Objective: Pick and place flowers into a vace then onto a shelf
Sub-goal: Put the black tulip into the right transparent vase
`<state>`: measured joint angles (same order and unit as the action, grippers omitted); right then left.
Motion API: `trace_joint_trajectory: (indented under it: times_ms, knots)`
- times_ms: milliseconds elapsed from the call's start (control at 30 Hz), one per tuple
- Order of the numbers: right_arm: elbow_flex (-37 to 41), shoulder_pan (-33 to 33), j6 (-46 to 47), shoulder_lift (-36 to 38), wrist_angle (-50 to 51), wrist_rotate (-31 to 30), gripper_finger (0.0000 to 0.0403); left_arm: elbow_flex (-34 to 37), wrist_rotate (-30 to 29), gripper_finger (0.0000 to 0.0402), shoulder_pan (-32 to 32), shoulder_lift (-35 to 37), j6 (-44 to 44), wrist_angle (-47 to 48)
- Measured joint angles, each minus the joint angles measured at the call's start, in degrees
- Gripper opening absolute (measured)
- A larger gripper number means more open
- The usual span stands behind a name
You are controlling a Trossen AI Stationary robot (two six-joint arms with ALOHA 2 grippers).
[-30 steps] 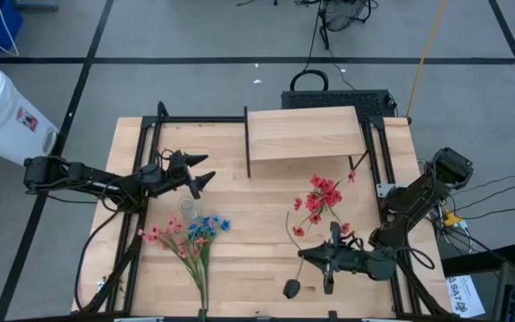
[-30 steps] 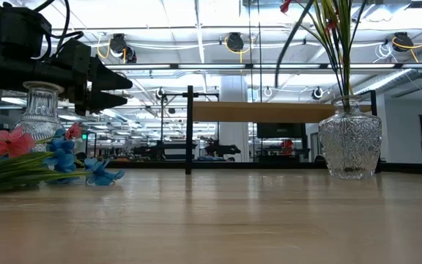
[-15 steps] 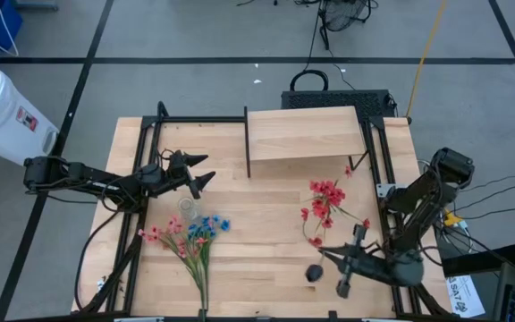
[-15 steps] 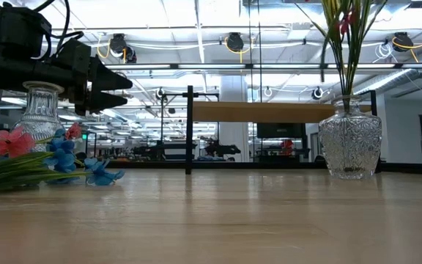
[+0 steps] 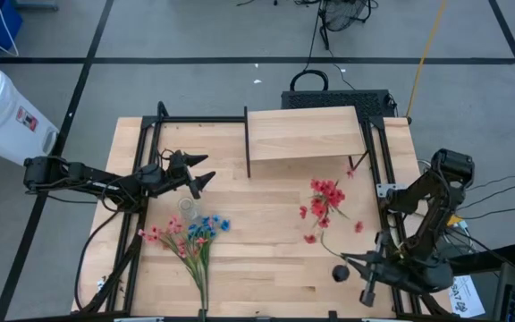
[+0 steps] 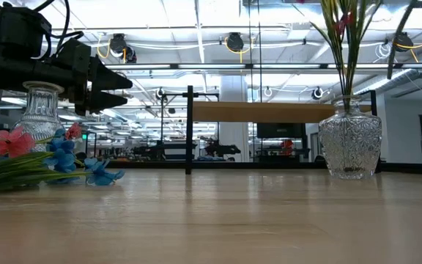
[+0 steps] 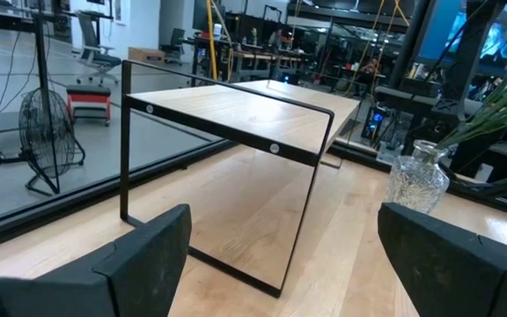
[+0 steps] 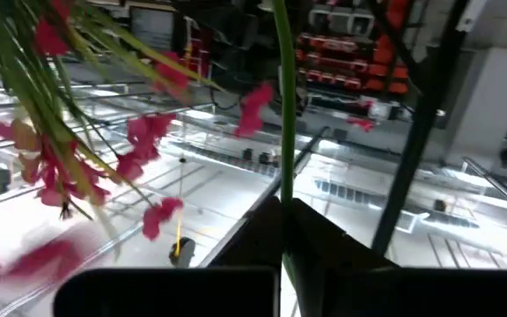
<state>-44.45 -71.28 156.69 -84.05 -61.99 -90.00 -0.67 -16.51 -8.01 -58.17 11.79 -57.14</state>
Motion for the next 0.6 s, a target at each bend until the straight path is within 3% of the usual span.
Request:
trace_joint_trajectory:
  times_ms: [333, 600]
  knots:
    - [0.3, -3.9, -12.7, 3.1, -2.9, 0.0, 0.0, 0.0, 0.0, 0.0365, 0.0, 0.0, 0.0, 0.0]
    - [9.0, -2.4, -13.9, 13.8, -3.0, 0.0, 0.0, 0.0, 0.0, 0.0365, 0.0, 0.0, 0.0, 0.0]
